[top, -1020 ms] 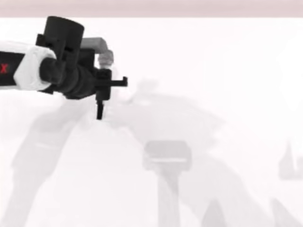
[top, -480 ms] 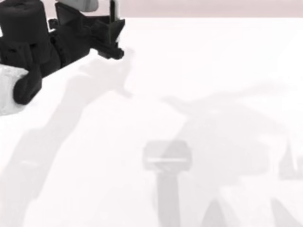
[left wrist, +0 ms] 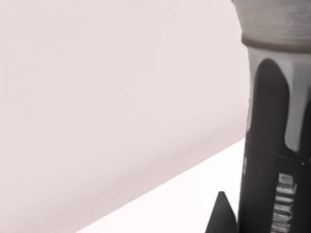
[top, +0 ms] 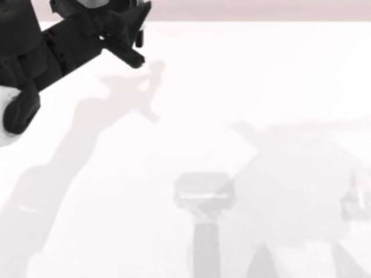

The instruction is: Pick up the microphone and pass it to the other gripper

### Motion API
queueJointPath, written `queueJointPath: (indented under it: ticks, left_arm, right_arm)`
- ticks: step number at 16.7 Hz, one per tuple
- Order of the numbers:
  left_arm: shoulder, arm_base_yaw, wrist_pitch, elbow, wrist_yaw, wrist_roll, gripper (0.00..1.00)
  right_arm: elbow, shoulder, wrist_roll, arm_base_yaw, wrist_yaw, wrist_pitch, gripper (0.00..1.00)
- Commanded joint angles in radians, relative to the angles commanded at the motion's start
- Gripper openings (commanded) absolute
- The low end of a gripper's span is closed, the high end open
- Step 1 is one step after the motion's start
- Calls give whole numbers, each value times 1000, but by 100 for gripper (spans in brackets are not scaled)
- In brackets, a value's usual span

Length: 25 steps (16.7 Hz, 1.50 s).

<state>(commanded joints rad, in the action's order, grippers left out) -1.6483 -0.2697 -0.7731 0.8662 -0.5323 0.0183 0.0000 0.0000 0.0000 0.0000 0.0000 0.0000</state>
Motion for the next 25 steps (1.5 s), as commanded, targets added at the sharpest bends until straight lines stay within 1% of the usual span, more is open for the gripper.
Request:
queueJointPath:
  ticks: [2,4,6,11,13,14,25]
  left_arm:
    - [-2,-8,2,4,5,0,0]
    - [10,-43,0,-2,40,-1,0]
    - [35,-107,-2,-15,108,-4,0]
    - [113,-306,-10,-57,324,-14,0]
    - [133,-353,-12,-67,371,-16,0]
    - [137,-361,-13,-68,379,-17,0]
    - [137,-361,-13,-68,379,-17,0]
  right_arm:
    - [0,0,0,0,0,0,100]
    - [0,0,0,0,0,0,100]
    - [0,0,0,0,0,0,100]
    - [0,0,0,0,0,0,100]
    - [0,0,0,0,0,0,100]
    - [0,0,0,0,0,0,100]
    - [1,2,0,2,0,1,100]
